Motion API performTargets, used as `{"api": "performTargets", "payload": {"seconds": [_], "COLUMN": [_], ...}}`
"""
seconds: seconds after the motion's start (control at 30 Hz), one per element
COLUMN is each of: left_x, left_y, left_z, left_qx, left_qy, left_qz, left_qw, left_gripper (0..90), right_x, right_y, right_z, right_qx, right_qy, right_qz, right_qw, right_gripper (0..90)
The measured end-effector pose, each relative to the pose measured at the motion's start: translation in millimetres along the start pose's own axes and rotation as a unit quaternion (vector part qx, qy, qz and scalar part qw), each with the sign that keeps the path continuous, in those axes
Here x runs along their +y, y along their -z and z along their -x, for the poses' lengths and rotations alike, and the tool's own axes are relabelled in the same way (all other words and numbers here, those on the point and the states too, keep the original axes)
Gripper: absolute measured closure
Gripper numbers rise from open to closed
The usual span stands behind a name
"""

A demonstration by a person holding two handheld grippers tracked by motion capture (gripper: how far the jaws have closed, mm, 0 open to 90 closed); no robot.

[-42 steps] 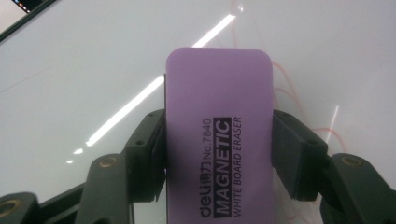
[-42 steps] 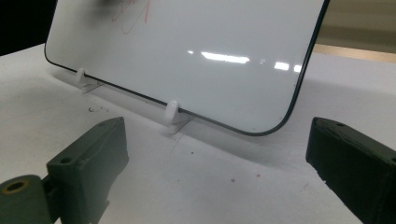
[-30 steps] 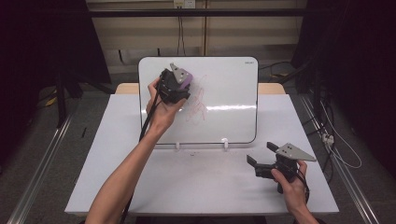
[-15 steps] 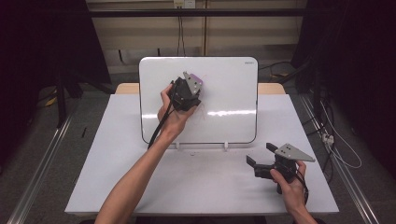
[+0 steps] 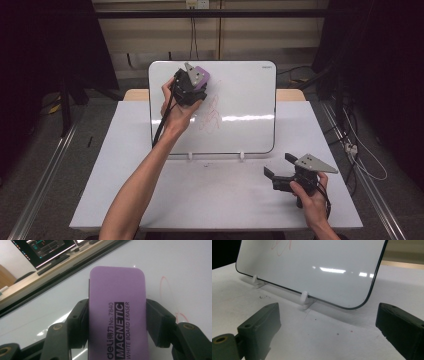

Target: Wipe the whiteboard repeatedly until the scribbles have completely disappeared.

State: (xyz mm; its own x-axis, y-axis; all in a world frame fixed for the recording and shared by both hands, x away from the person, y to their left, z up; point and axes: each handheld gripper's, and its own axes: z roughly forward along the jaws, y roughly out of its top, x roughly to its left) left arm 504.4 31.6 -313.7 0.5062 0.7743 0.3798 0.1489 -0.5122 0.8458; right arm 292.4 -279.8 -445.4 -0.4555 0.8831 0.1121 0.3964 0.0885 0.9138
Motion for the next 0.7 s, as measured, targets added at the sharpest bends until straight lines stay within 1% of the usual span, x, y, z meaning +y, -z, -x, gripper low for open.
{"api": "performTargets", "payload": {"seconds": [0.07,0.1,0.13,0.17,0.23,0.3,0.33,0.37,0.4,0.43,0.47,0.5,0.53,0.63,0.7], "left_x": [0.1,0.2,-0.1,0.0,-1.5,-3.2,-3.2,-2.7,-1.7,-0.8,0.7,3.4,6.8,13.0,13.6], "left_y": [-1.2,-2.0,-3.6,-4.0,-4.0,-3.2,-2.9,-3.2,-3.9,-5.4,-6.9,-7.8,-7.6,-8.5,-8.3], "left_z": [7.9,13.7,20.4,25.9,36.9,46.6,49.4,51.6,50.4,47.3,43.9,40.4,35.3,22.8,14.4], "left_qx": [-0.005,-0.007,-0.005,-0.01,-0.021,-0.038,-0.039,-0.039,-0.041,-0.047,-0.046,-0.041,-0.035,-0.011,-0.009], "left_qy": [-0.009,-0.024,-0.035,-0.043,-0.044,-0.055,-0.061,-0.06,-0.06,-0.054,-0.049,-0.038,-0.038,-0.021,-0.005], "left_qz": [0.001,-0.003,-0.001,-0.003,-0.001,-0.007,-0.008,-0.008,-0.01,-0.007,-0.005,-0.002,-0.004,0.003,0.002], "left_qw": [0.9999,0.9997,0.9994,0.999,0.9988,0.9978,0.9974,0.9974,0.9973,0.9974,0.9977,0.9984,0.9987,0.9997,0.9999], "left_gripper": [40.9,41.0,41.0,41.0,41.0,41.0,41.0,40.9,40.9,41.0,41.0,41.0,41.0,41.0,41.0], "right_x": [-0.3,-0.3,-0.2,-0.1,-0.1,-0.3,-0.4,-0.5,-0.5,-0.3,-0.2,-0.2,-0.2,0.0,-0.5], "right_y": [-0.8,-0.6,-0.3,-0.2,-0.1,0.0,0.0,-0.1,-0.3,-0.4,-0.6,-0.7,-0.6,-0.1,0.3], "right_z": [-0.2,-0.5,-1.0,-1.2,-1.8,-2.1,-2.1,-2.2,-2.1,-2.1,-2.1,-2.0,-2.3,-1.7,-1.4], "right_qx": [0.002,0.001,0.002,0.003,0.003,0.005,0.005,0.006,0.006,0.006,0.007,0.007,0.007,0.008,0.008], "right_qy": [0.0,0.001,0.001,0.001,0.002,0.004,0.005,0.004,0.004,0.005,0.005,0.006,0.005,0.004,0.002], "right_qz": [-0.001,-0.002,-0.001,-0.001,-0.001,-0.001,-0.001,-0.002,-0.002,-0.001,-0.001,-0.002,-0.003,0.0,-0.001], "right_qw": [1.0,1.0,1.0,1.0,1.0,1.0,1.0,1.0,1.0,1.0,1.0,1.0,1.0,1.0,1.0], "right_gripper": [5.5,5.5,5.5,5.5,5.5,5.5,5.5,5.5,5.5,5.5,5.5,5.5,5.5,5.5,5.5]}}
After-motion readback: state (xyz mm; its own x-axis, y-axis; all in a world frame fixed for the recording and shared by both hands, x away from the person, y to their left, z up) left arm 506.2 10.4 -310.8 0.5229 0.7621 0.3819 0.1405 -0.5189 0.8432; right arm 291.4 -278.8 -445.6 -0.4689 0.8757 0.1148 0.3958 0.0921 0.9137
